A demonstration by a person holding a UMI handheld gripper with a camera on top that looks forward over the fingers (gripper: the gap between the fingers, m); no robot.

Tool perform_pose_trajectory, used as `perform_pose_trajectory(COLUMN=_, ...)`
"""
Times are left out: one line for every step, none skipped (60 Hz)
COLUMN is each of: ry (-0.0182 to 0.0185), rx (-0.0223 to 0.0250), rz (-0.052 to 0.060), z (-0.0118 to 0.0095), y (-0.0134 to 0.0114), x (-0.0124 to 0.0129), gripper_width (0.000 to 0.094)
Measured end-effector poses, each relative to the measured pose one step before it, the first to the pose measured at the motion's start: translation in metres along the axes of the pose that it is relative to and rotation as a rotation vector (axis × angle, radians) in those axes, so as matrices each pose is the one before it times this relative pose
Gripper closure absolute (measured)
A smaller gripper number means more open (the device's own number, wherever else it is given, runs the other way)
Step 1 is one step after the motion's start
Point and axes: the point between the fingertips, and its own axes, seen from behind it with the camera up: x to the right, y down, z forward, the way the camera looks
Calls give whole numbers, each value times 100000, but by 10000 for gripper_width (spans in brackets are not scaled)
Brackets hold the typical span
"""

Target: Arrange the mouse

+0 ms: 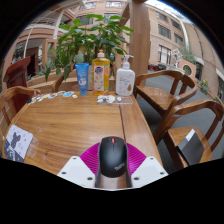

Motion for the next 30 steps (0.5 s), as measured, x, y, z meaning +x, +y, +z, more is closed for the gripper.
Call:
perform_pose_trajectory(ry=911, rx=-217, rz=367, z=-11, y=81, x=42, gripper_width=591)
perform_pose_trajectory(ry=806, rx=117, rz=297, z=-51, y=-49, x=47, gripper_width=604)
perform_pose_trajectory(ry=818, rx=-393, rz=371, z=74, y=41, x=72, gripper_width=603)
perform_pose_trajectory(ry=884, rx=-286, rz=203, z=-168, y=-67, x=-3, gripper_width=603)
perform_pose_trajectory(ry=759, rx=-246, rz=264, z=-77, y=-27, x=39, gripper_width=603)
perform_pose_trajectory(ry=632, rx=-207, rz=297, z=-98, y=-36, x=13, gripper_width=604)
perform_pose_trajectory(ry=710, rx=-93, rz=231, z=-155, y=-111, x=32, gripper_width=605)
perform_pose_trajectory(ry=939, rx=-71, rz=200, z=-201, y=-158, x=47, gripper_width=605)
perform_pose_trajectory(ry=1269, rx=254, rz=601, z=-286, y=-322, x=128, gripper_width=604)
perform_pose_trajectory(ry=1441, rx=688, rz=1025, z=-367, y=-476, x=184, gripper_width=603)
perform_pose_trajectory(ry=1151, rx=1137, rz=870, z=-435, y=-663, x=92, gripper_width=604)
perform_pose_trajectory(ry=769, rx=1356, rz=398, z=-479, y=-716, x=39, gripper_width=604)
perform_pose_trajectory(ry=843, rx=1837, rz=505, z=-654, y=-936, x=11, gripper_width=603)
perform_pose_trajectory(ry=940, rx=1794, rz=743, z=-604, y=-1016, x=139, gripper_width=603)
perform_pose_trajectory(ry=1116, rx=2605, rz=984, z=-794, y=-1221, x=10, gripper_width=602)
perform_pose_trajectory(ry=809, rx=2738, rz=556, z=-852, y=-1318, x=-86, gripper_width=602)
perform_pose_trajectory(ry=406, rx=2929, rz=92, z=-906, y=-1418, x=-241, gripper_width=603)
perform_pose_trajectory(ry=205, rx=3149, rz=67, z=-940, y=-1526, x=-305, gripper_width=603)
perform_pose_trajectory(ry=91, rx=3373, rz=307, z=-957, y=-1583, x=-386, gripper_width=602)
perform_pose_trajectory(ry=-75, rx=2978, rz=469, z=-816, y=-1971, x=-332, gripper_width=602)
perform_pose_trajectory(ry=-530, rx=3660, rz=530, z=-810, y=-1351, x=-600, gripper_width=603)
perform_pose_trajectory(ry=-767, rx=3458, rz=287, z=-970, y=-1555, x=-770, gripper_width=603)
perform_pose_trajectory(ry=-1123, rx=3367, rz=72, z=-952, y=-1548, x=-927, gripper_width=603)
perform_pose_trajectory(ry=-1299, rx=3257, rz=-139, z=-904, y=-1516, x=-984, gripper_width=603)
perform_pose_trajectory(ry=-1282, rx=3013, rz=-203, z=-849, y=-1387, x=-1048, gripper_width=604)
perform_pose_trajectory(ry=-1059, rx=3112, rz=-39, z=-980, y=-1427, x=-1164, gripper_width=603)
perform_pose_trajectory(ry=-1225, rx=1683, rz=-372, z=-79, y=-1299, x=-1041, gripper_width=604)
perform_pose_trajectory(ry=-1565, rx=1905, rz=-291, z=-720, y=-733, x=-1175, gripper_width=603)
perform_pose_trajectory(ry=-1693, rx=1773, rz=-26, z=-605, y=-796, x=-1337, gripper_width=603)
perform_pose_trajectory(ry=-1995, rx=1282, rz=158, z=-488, y=-557, x=-1419, gripper_width=603)
